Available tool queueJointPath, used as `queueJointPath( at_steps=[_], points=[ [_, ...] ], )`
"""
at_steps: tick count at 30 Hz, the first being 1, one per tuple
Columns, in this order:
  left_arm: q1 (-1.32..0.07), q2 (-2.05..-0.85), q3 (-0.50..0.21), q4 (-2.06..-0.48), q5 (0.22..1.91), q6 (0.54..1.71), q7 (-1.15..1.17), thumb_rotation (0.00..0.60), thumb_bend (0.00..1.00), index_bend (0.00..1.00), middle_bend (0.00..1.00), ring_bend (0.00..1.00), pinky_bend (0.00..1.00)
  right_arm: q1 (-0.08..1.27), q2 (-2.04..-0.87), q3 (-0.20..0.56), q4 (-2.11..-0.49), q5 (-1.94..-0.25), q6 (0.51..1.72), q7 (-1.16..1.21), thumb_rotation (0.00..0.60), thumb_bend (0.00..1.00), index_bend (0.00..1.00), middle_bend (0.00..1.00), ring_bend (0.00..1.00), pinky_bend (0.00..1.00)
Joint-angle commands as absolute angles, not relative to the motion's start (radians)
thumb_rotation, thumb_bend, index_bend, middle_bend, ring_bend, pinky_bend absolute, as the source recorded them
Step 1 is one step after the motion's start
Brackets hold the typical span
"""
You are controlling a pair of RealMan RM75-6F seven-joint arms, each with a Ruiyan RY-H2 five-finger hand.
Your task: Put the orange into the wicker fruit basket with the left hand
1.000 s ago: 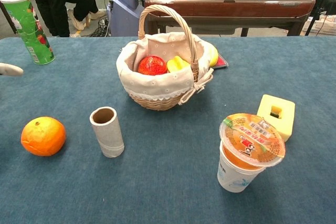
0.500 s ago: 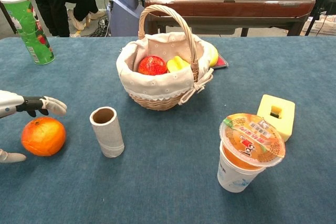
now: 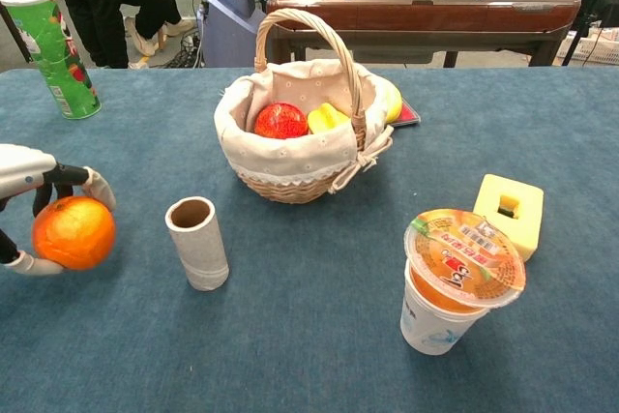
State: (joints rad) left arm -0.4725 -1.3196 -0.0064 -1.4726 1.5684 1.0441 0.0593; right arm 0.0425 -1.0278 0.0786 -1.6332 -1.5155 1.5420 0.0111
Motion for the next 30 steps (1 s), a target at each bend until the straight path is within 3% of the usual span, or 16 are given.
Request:
queueJointPath(
  at_steps=[1, 11, 30],
  points=[
    [-0.477, -1.27, -0.037, -1.521, 1.564, 1.083, 0.011, 0.6, 0.22, 0.48, 0.49, 0.51, 0.49, 0.044, -1.029, 0.079, -1.631, -1.513, 1.538, 0.011, 0.6, 0.17, 0.15, 0.17, 0.14, 0.27],
    [-0.544, -1.202, -0.154, -1.602, 1.561, 1.149, -0.164, 0.6, 0.22, 0.46, 0.48, 0.49, 0.49, 0.057, -1.038, 0.08, -1.625, -1.515, 1.518, 0.011, 0.6, 0.17, 0.15, 0.17, 0.14, 0.27],
    [-0.753, -1.413, -0.231, -1.497, 1.483, 1.013, -0.038, 0.6, 0.22, 0.42, 0.47, 0.48, 0.49, 0.051, -1.037, 0.075, -1.619, -1.514, 1.523, 0.02, 0.6, 0.17, 0.15, 0.17, 0.14, 0.27]
  ],
)
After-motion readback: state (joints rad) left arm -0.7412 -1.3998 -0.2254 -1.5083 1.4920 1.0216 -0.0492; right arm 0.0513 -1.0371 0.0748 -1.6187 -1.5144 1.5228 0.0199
